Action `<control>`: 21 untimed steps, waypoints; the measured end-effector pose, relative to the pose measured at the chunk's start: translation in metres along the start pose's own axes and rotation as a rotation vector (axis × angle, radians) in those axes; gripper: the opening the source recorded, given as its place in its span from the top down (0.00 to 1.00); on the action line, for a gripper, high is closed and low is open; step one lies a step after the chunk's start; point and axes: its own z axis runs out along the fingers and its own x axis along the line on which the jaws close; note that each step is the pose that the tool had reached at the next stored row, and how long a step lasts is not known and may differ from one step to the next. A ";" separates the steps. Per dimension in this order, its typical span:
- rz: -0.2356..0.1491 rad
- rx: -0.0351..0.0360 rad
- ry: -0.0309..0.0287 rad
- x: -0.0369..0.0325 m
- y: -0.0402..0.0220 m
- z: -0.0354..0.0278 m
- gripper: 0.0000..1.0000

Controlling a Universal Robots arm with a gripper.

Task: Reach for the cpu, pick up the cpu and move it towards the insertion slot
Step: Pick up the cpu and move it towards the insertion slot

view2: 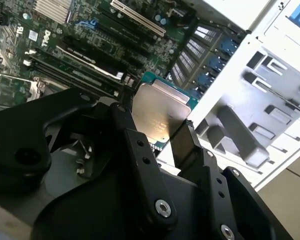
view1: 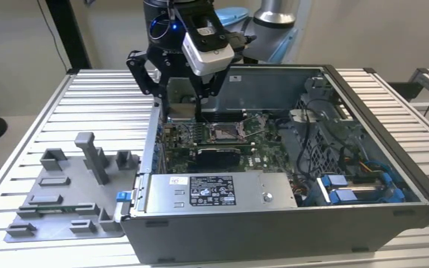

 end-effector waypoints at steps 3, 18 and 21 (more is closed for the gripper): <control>0.000 0.0000 0.0000 -0.0053 0.0003 0.0000 1.00; 0.000 -0.0001 0.0000 -0.0328 0.0020 0.0001 1.00; 0.000 0.0000 0.0000 -0.0389 0.0024 0.0001 1.00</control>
